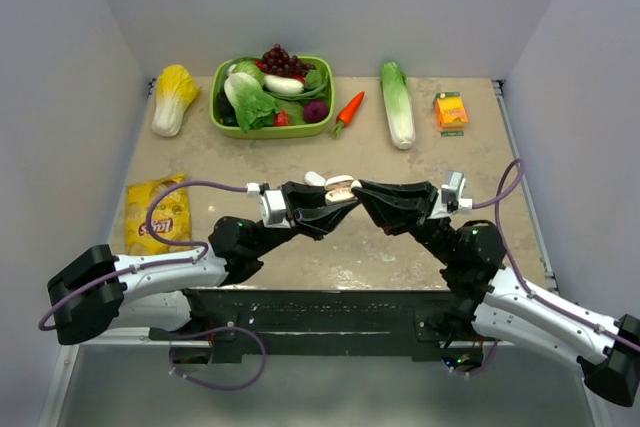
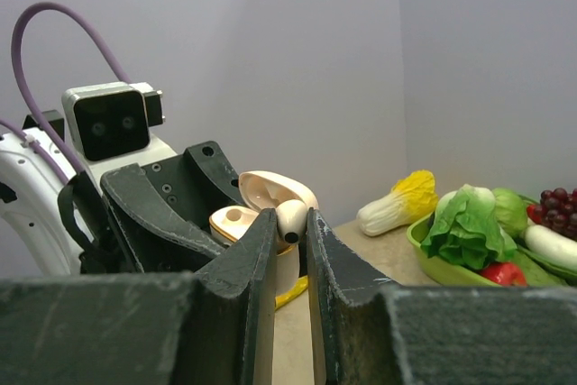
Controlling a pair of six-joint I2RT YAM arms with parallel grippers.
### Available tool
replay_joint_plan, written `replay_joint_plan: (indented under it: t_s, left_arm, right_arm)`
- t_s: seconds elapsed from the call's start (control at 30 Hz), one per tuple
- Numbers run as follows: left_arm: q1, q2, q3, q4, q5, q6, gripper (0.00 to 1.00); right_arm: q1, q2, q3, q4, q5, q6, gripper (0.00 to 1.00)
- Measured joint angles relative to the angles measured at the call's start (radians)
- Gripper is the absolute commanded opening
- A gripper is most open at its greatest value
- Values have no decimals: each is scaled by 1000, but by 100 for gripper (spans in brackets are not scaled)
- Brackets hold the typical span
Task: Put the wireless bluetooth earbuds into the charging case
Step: Place the earbud in the charging case.
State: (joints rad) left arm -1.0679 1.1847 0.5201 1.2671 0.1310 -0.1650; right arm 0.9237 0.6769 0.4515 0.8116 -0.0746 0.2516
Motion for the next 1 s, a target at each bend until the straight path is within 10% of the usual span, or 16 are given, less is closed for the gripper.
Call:
replay_joint_plan:
  t_s: [0.47, 1.0]
  left_arm:
    - [0, 4, 0, 3, 11, 0, 0]
    - [0, 13, -1, 3, 5, 28, 0]
  right_arm:
    - [-2, -13, 41, -106, -26, -5, 62]
    - [-1, -173, 143, -303, 202, 51, 66]
